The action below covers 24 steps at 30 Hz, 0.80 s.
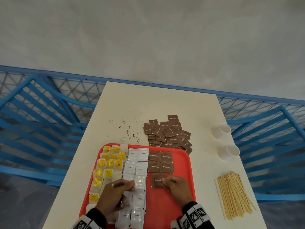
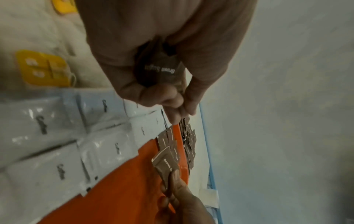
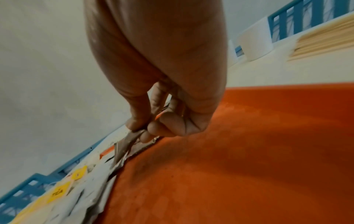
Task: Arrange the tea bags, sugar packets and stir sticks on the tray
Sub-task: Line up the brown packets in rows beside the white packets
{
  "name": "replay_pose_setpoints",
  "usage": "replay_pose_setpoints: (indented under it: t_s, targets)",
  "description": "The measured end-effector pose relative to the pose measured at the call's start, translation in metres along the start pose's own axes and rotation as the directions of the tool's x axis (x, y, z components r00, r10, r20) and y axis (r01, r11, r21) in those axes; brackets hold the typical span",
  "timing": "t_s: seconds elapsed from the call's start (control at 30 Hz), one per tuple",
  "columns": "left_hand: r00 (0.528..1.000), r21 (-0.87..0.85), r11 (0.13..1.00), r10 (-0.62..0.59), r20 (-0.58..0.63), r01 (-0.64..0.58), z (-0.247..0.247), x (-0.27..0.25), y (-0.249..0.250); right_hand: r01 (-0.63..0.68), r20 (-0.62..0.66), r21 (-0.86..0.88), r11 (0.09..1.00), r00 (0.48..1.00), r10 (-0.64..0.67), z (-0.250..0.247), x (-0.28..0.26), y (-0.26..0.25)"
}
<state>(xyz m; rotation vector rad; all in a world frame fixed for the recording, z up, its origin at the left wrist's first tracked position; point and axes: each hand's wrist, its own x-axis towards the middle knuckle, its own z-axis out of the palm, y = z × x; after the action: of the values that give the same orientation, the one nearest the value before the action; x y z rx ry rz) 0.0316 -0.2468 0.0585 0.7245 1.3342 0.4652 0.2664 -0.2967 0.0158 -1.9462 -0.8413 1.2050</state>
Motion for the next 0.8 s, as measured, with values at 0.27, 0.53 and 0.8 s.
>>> replay_pose_setpoints:
  t_s: [0.27,0.53,0.8]
  targets:
    - [0.998,0.056,0.998,-0.043,0.039,0.041,-0.022,-0.002,0.004,-0.157,-0.140,-0.169,0.973,0.981,0.134,0.031,0.033,0.013]
    - [0.996,0.043,0.998,-0.058,0.067,0.055,-0.025,-0.005,0.008,-0.206,-0.199,-0.278,0.938,0.968,0.154,0.033,0.027,0.006]
    - [0.977,-0.186,0.966,-0.152,0.150,0.179,-0.015,-0.011,0.019,-0.071,-0.153,-0.306,0.950,0.988,0.025,0.043,0.008,0.001]
